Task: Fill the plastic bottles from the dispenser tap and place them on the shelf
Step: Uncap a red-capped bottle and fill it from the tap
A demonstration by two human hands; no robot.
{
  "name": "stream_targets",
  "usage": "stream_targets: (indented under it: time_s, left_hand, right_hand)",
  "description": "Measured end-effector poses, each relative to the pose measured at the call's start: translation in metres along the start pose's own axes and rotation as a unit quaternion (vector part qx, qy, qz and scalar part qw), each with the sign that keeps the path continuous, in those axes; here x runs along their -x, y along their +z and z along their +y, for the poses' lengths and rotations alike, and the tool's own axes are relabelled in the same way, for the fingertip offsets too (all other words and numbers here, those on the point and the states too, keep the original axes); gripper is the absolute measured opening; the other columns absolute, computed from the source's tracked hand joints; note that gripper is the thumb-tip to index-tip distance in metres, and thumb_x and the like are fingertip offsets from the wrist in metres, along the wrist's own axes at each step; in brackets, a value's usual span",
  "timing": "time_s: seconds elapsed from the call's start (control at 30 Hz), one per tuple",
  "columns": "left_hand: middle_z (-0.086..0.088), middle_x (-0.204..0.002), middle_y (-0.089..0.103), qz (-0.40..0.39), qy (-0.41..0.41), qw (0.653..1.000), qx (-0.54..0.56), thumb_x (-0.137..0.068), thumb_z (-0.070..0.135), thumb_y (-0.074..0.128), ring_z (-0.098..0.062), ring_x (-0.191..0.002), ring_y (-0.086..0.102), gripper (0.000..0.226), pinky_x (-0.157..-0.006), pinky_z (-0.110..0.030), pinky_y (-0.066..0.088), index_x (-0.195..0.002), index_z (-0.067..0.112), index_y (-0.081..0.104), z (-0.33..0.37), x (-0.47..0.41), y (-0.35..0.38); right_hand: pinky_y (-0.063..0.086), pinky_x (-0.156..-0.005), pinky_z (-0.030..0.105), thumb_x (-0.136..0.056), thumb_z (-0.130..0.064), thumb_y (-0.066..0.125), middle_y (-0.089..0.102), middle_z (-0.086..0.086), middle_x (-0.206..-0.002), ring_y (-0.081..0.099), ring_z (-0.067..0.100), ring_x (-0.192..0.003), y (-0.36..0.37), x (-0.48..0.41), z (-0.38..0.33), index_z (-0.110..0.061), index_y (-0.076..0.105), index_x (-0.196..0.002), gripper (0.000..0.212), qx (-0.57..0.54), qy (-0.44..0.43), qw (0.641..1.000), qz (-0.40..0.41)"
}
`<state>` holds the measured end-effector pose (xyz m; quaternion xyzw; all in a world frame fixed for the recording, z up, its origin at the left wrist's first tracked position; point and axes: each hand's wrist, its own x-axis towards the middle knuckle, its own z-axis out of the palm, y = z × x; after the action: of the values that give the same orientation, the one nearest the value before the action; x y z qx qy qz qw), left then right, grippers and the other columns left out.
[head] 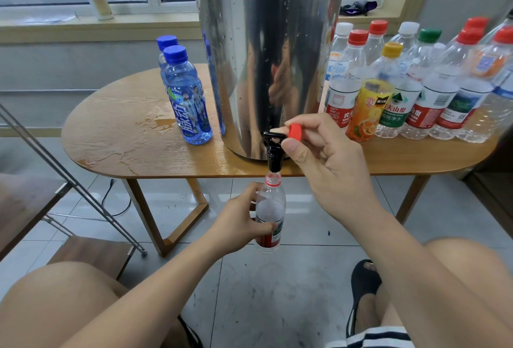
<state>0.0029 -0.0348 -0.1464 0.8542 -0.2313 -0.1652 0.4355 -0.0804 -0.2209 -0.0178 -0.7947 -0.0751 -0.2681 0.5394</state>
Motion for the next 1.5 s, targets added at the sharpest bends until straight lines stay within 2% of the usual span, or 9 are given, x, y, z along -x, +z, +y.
stream_targets:
  time_s: [0.07,0.27,0.6,0.77,0.93,1.07,1.17,1.3,1.5]
  left_hand:
    - [0.015,-0.133,0.067,-0.002,0.0,1.0,-0.002,-0.084,0.026,0.089,-0.011,-0.125,0.066,0.071,-0.092,-0.03,0.064,-0.139,0.043,0.047,0.0009,-0.0001,-0.0003]
    - [0.012,-0.137,0.067,-0.005,-0.011,1.0,-0.015,-0.084,0.028,0.09,-0.015,-0.128,0.065,0.073,-0.098,-0.044,0.065,-0.141,0.041,0.047,0.0033,-0.0003,0.0]
    - [0.013,-0.137,0.066,-0.002,-0.01,1.0,-0.012,-0.084,0.028,0.09,-0.013,-0.128,0.064,0.072,-0.094,-0.038,0.066,-0.14,0.041,0.047,0.0036,-0.0008,0.0001]
    - [0.012,-0.141,0.065,-0.006,-0.005,1.0,-0.013,-0.085,0.027,0.09,-0.009,-0.123,0.062,0.073,-0.087,-0.024,0.059,-0.14,0.042,0.045,0.0035,-0.0019,0.0007]
    - [0.013,-0.136,0.067,-0.004,-0.006,1.0,-0.003,-0.083,0.029,0.09,-0.01,-0.124,0.065,0.072,-0.093,-0.032,0.064,-0.137,0.045,0.046,0.0007,-0.0026,0.0022]
    - [0.015,-0.134,0.065,-0.009,-0.004,1.0,0.001,-0.085,0.028,0.09,-0.007,-0.119,0.063,0.072,-0.083,-0.019,0.057,-0.136,0.047,0.043,0.0008,-0.0026,0.0027]
    - [0.016,-0.133,0.065,-0.008,-0.003,1.0,0.004,-0.084,0.029,0.091,-0.008,-0.118,0.063,0.071,-0.081,-0.018,0.057,-0.135,0.047,0.044,0.0002,-0.0025,0.0027]
    - [0.015,-0.136,0.066,-0.008,-0.002,1.0,0.009,-0.084,0.029,0.09,-0.009,-0.122,0.063,0.071,-0.085,-0.025,0.062,-0.137,0.045,0.046,-0.0002,-0.003,0.0023]
    - [0.015,-0.139,0.065,-0.01,-0.006,1.0,0.002,-0.085,0.029,0.09,-0.009,-0.124,0.062,0.072,-0.081,-0.018,0.057,-0.137,0.046,0.043,0.0,-0.0035,0.0028]
  right_hand:
    - [0.06,-0.096,0.035,-0.105,-0.034,0.068,0.079,-0.007,-0.114,0.074,0.018,-0.114,-0.0001,-0.0002,-0.0003,-0.016,0.064,-0.13,0.031,-0.002,-0.001,1.0,0.001]
    - [0.059,-0.096,0.03,-0.105,-0.033,0.068,0.079,-0.007,-0.115,0.074,0.017,-0.115,0.0003,-0.0005,-0.0006,-0.015,0.064,-0.131,0.031,-0.001,-0.005,1.0,-0.001]
    - [0.058,-0.095,0.026,-0.105,-0.033,0.067,0.079,-0.007,-0.115,0.074,0.016,-0.115,0.0,-0.0007,-0.0015,-0.015,0.064,-0.131,0.032,-0.007,-0.005,1.0,-0.004]
    - [0.059,-0.096,0.03,-0.105,-0.034,0.067,0.079,-0.006,-0.114,0.074,0.018,-0.115,-0.0004,-0.0003,-0.0015,-0.015,0.064,-0.131,0.032,-0.008,-0.005,1.0,-0.004]
    - [0.061,-0.097,0.036,-0.105,-0.035,0.067,0.079,-0.007,-0.115,0.073,0.016,-0.115,-0.0007,-0.0002,-0.0006,-0.016,0.064,-0.131,0.032,0.006,-0.003,1.0,-0.002]
    - [0.061,-0.097,0.039,-0.106,-0.035,0.067,0.078,-0.007,-0.115,0.073,0.017,-0.115,-0.001,-0.0002,0.0003,-0.017,0.064,-0.131,0.032,0.013,-0.002,1.0,-0.002]
    - [0.061,-0.096,0.034,-0.106,-0.035,0.067,0.079,-0.007,-0.114,0.074,0.017,-0.114,-0.0007,-0.0001,-0.0008,-0.016,0.064,-0.131,0.032,0.009,-0.004,1.0,-0.002]
    - [0.058,-0.094,0.025,-0.105,-0.032,0.067,0.079,-0.007,-0.113,0.074,0.015,-0.113,-0.0007,-0.0002,-0.0022,-0.014,0.064,-0.131,0.031,0.004,-0.007,1.0,-0.001]
    - [0.058,-0.094,0.026,-0.105,-0.034,0.067,0.079,-0.008,-0.114,0.073,0.015,-0.114,-0.0008,-0.0006,-0.0017,-0.016,0.064,-0.131,0.032,0.006,-0.007,1.0,-0.002]
